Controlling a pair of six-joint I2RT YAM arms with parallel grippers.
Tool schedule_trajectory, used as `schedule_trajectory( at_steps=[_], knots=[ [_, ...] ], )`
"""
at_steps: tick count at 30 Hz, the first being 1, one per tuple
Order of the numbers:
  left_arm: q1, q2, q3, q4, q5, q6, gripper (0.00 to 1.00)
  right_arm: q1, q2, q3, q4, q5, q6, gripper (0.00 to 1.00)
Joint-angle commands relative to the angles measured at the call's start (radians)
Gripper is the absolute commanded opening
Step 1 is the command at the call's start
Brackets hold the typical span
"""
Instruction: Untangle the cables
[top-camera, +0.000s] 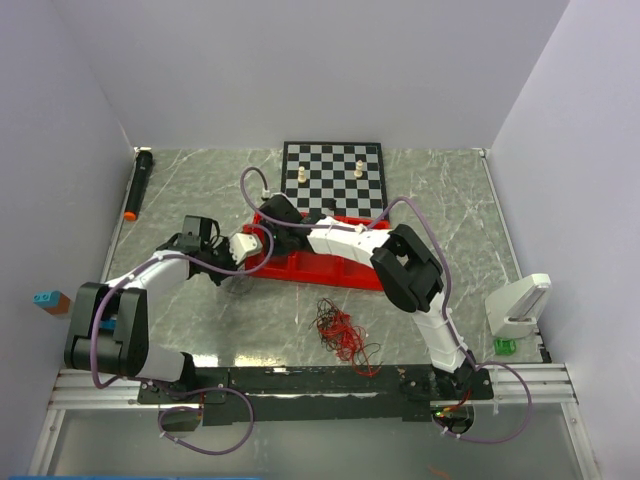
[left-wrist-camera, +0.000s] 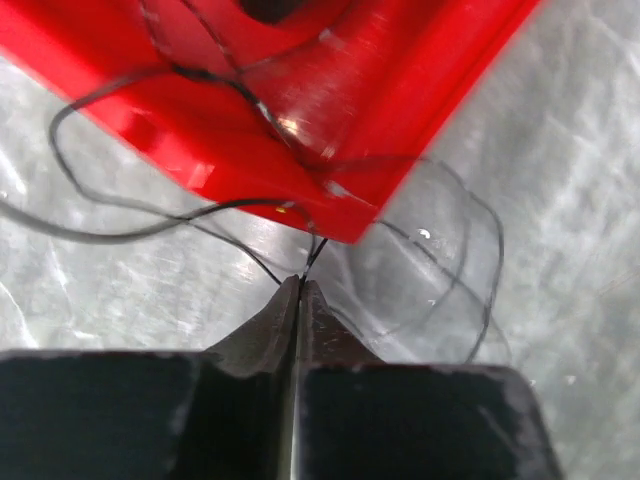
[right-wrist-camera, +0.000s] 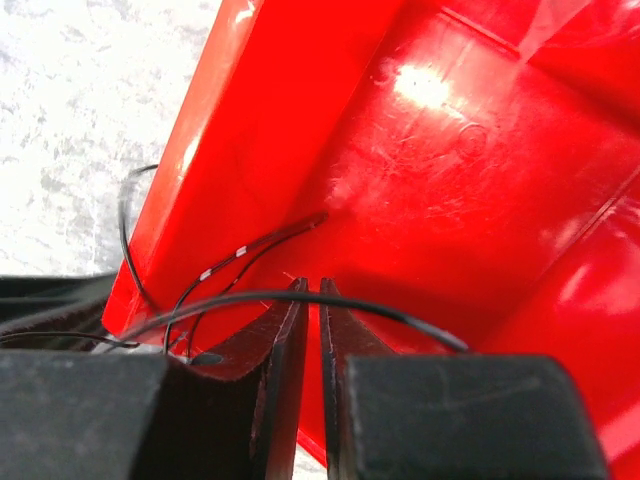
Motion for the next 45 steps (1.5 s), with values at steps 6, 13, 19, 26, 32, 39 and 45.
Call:
schedule_trajectory(
  at_steps=[6,13,19,26,32,39,45],
  knots=[
    [0.006,-0.105,0.133,-0.020,0.102,-0.182,0.01,0.002,-0.080,-0.073,0.019,-0.024,0.023,0.17],
    [0.009,-0.214,0.266,-0.137,0.202,-0.291,0.01,0.002,-0.135,-0.135,0.040,-0.017,0.029,0.16],
    [0.002,-0.180,0.398,-0.189,0.253,-0.396,0.01,-0.002,-0.175,-0.162,0.057,-0.015,0.041,0.16],
    [-0.038,-0.131,0.503,-0.091,0.240,-0.610,0.01,-0.037,-0.271,-0.211,0.083,-0.044,0.061,0.20],
    [-0.098,-0.078,0.492,0.007,0.044,-0.741,0.01,-0.070,-0.377,-0.287,0.131,-0.132,0.093,0.58],
    [-0.191,-0.030,0.440,0.066,-0.291,-0.779,0.01,-0.094,-0.480,-0.402,0.188,-0.202,0.138,0.62],
    [-0.287,0.073,0.487,0.059,-0.476,-0.750,0.01,-0.103,-0.580,-0.474,0.168,-0.144,0.141,0.59]
  ],
)
